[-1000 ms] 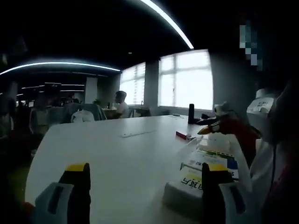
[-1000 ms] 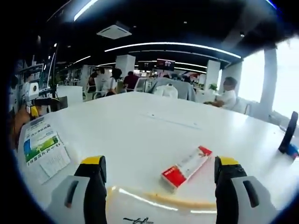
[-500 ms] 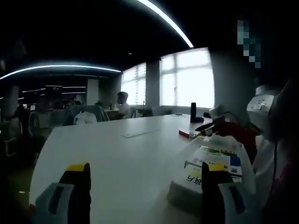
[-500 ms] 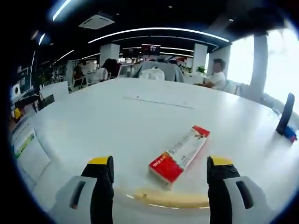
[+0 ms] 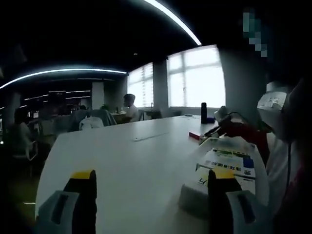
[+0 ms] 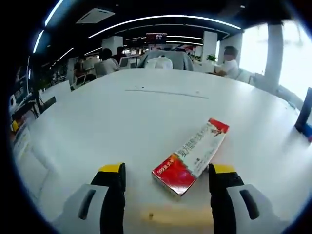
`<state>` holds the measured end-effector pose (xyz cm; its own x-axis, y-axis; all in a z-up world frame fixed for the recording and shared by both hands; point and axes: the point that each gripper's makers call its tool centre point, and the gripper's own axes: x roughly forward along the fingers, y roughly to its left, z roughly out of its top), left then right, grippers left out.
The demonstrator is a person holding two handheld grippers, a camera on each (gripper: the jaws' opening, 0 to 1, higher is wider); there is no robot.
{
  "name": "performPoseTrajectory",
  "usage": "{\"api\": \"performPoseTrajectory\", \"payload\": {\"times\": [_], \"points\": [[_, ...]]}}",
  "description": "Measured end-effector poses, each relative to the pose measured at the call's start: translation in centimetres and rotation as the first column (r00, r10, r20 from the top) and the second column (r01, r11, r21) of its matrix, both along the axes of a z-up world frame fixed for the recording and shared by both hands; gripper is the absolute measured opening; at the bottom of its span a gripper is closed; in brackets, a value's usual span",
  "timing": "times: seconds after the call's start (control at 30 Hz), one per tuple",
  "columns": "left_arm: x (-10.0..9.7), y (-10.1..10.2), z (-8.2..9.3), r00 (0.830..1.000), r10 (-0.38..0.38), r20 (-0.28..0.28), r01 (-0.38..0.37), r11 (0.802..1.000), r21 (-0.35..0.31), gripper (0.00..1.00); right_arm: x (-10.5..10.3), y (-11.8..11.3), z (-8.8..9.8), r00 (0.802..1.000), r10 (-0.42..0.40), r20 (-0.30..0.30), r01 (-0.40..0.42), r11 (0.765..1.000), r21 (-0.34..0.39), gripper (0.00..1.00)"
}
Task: Arrange the small medicine boxes into an aligned row inside the storage area until every box is upright, visible, and separated from the surrounding clutter.
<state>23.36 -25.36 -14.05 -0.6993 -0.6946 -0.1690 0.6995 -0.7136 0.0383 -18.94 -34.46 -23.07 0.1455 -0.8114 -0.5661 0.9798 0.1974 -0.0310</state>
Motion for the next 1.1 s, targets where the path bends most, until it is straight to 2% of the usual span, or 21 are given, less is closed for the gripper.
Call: {"api": "performPoseTrajectory", "payload": {"times": [0.13, 0.27, 0.47, 0.77, 0.87, 0.9, 0.97, 1.07, 1.1], "points": [[0.1, 0.1, 0.4, 1.0, -0.003, -0.014, 0.003, 1.0, -0.004, 0.94, 0.0, -0.5, 0.0, 1.0, -0.01, 0.016, 0.01, 1.0, -0.006, 0.6], [0.4, 0.0, 0.4, 1.0, 0.004, -0.025, -0.004, 1.0, -0.001, 0.95, -0.1, -0.4, 0.0, 1.0, -0.023, 0.011, 0.023, 1.0, -0.013, 0.44], [0.2, 0.1, 0.2, 0.999, 0.002, -0.045, -0.002, 1.0, 0.006, 0.97, 0.2, -0.1, 0.0, 1.0, -0.019, 0.008, 0.019, 1.0, -0.014, 0.26], [-0.2, 0.3, 0.8, 0.999, -0.009, -0.051, 0.009, 1.0, 0.004, 0.99, 0.2, 0.1, 0.0, 0.999, -0.033, 0.027, 0.033, 0.999, 0.001, 0.24], [-0.4, 0.4, 1.0, 0.998, -0.011, -0.063, 0.011, 1.0, 0.0, 0.99, 0.3, 0.1, 1.1, 0.996, -0.033, 0.078, 0.036, 0.999, -0.034, 0.24], [-0.5, 0.4, 1.1, 0.997, -0.011, -0.07, 0.011, 1.0, 0.002, 0.99, 0.7, -0.1, 1.8, 0.991, -0.03, 0.127, 0.037, 0.998, -0.058, 0.24], [-0.7, 0.5, 1.3, 0.995, -0.014, -0.101, 0.015, 1.0, 0.017, 0.99, 1.6, -0.1, 2.9, 0.971, 0.008, 0.239, 0.013, 0.996, -0.086, 0.23], [-0.8, 0.5, 1.4, 0.993, -0.014, -0.117, 0.017, 1.0, 0.025, 0.99, 2.6, 0.0, 4.3, 0.944, 0.058, 0.325, -0.015, 0.991, -0.134, 0.23], [-0.9, 0.5, 1.5, 0.993, -0.011, -0.117, 0.014, 1.0, 0.026, 0.99, 2.9, 0.0, 4.6, 0.939, 0.069, 0.337, -0.022, 0.99, -0.141, 0.23]]}}
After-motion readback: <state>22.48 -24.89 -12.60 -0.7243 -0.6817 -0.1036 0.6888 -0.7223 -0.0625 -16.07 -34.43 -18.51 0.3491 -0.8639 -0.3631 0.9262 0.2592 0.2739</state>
